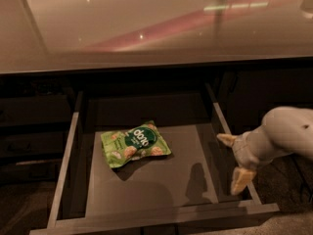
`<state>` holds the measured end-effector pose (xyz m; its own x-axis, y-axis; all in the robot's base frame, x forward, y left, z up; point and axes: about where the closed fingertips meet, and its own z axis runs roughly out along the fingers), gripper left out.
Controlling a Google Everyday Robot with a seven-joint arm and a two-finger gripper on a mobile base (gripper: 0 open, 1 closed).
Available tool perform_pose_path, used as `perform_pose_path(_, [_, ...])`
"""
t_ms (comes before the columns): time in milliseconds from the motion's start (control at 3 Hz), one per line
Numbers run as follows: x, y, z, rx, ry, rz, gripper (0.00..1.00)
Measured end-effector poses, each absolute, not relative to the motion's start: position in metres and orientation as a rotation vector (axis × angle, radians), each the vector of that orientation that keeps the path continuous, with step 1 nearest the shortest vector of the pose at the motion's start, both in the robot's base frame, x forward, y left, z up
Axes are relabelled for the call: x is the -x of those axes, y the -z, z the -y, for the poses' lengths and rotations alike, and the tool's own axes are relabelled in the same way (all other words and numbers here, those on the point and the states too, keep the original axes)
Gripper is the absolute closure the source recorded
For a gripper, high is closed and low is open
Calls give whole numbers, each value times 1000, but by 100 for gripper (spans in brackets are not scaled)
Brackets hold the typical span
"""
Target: Open top drawer
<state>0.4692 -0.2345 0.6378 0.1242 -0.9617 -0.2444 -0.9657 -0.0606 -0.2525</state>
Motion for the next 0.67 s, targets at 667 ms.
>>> perform_pose_path(667, [-482,-670,231,2035,-46,-1804,0])
